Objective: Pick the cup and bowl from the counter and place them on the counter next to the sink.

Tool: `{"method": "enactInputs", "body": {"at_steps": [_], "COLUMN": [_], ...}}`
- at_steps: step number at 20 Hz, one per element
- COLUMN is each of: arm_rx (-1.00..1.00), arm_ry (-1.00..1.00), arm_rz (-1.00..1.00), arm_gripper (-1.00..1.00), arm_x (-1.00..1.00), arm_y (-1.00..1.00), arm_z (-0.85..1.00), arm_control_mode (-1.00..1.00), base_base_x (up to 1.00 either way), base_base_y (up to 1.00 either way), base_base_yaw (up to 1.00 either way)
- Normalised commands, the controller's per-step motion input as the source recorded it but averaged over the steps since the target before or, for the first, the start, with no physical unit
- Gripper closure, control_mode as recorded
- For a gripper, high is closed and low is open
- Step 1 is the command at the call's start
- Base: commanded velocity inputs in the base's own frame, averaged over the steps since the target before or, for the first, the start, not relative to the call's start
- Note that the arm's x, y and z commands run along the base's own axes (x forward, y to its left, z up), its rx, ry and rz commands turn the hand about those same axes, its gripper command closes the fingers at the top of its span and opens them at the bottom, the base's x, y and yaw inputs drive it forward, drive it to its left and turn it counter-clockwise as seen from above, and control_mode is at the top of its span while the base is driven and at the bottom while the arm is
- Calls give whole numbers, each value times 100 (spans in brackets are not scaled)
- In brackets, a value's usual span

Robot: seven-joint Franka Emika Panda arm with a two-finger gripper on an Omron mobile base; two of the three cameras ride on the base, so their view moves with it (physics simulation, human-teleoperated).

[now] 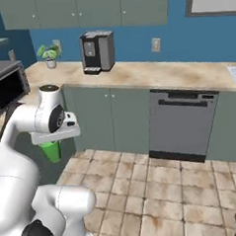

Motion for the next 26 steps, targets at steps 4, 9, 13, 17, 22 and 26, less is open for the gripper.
{"method": "enactInputs", "body": {"at_steps": [4, 9, 13, 17, 22, 26], "arm_rx": [0, 0, 0, 0, 0, 0], "arm_ry": [0, 0, 0, 0, 0, 0], "arm_rz": [0, 0, 0, 0, 0, 0], "arm_gripper": [100, 100, 100, 100, 100, 100], "arm_x": [0, 0, 0, 0, 0, 0], "arm_y": [0, 0, 0, 0, 0, 0], "arm_z": [0, 0, 0, 0, 0, 0], "arm_control_mode": [100, 100, 100, 100, 100, 100], "base_base_x": [-6, 78, 100, 100, 100, 100], "base_base_y": [0, 1, 7, 9, 0, -22], "base_base_yaw": [-61, -7, -2, 0, 0, -1]}}
